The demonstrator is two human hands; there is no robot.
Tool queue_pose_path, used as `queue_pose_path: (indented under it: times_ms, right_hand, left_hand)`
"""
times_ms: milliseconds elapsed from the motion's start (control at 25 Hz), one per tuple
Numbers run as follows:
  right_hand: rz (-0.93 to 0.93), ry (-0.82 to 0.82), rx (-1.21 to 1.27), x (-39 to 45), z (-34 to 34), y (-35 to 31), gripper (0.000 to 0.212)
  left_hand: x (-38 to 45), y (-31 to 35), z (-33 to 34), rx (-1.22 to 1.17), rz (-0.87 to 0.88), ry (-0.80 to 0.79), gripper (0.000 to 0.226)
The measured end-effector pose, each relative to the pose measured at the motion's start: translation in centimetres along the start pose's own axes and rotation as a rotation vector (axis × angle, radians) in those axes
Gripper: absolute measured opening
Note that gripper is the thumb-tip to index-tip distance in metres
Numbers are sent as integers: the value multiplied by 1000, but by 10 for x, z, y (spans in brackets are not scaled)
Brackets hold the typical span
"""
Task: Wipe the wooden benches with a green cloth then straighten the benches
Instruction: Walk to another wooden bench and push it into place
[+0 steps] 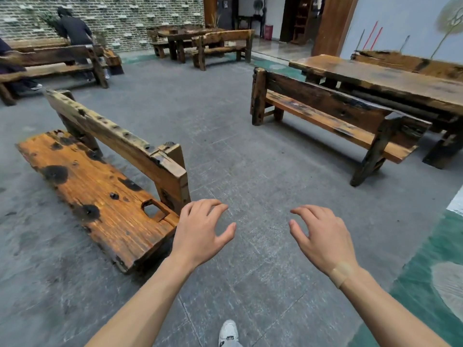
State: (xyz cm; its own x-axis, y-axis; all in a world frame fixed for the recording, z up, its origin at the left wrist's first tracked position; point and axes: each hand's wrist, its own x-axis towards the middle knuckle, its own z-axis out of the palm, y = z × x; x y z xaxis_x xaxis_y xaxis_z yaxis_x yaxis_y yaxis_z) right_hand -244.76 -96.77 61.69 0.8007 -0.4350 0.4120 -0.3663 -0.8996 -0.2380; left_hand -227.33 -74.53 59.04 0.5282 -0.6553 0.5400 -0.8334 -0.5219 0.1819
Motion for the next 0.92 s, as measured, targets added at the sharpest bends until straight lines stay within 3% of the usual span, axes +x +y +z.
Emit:
queue_pose_path:
  times_ms: [240, 480, 680, 920]
  right_hand:
    - [33, -37, -12, 172, 60, 41, 23]
    - [56, -84, 9, 308, 115, 106, 27]
    - [-27, -161, 35, 446, 176, 172, 60]
    - [-194, -310, 58, 616, 225, 205, 72]
  left_hand:
    - [148, -72, 89, 26, 19, -51, 50]
    - [273, -109, 178, 47, 7, -116, 49]
    - [381, -131, 261, 130, -113, -141, 52]
    - [484, -160, 312, 205, -358, -190, 60]
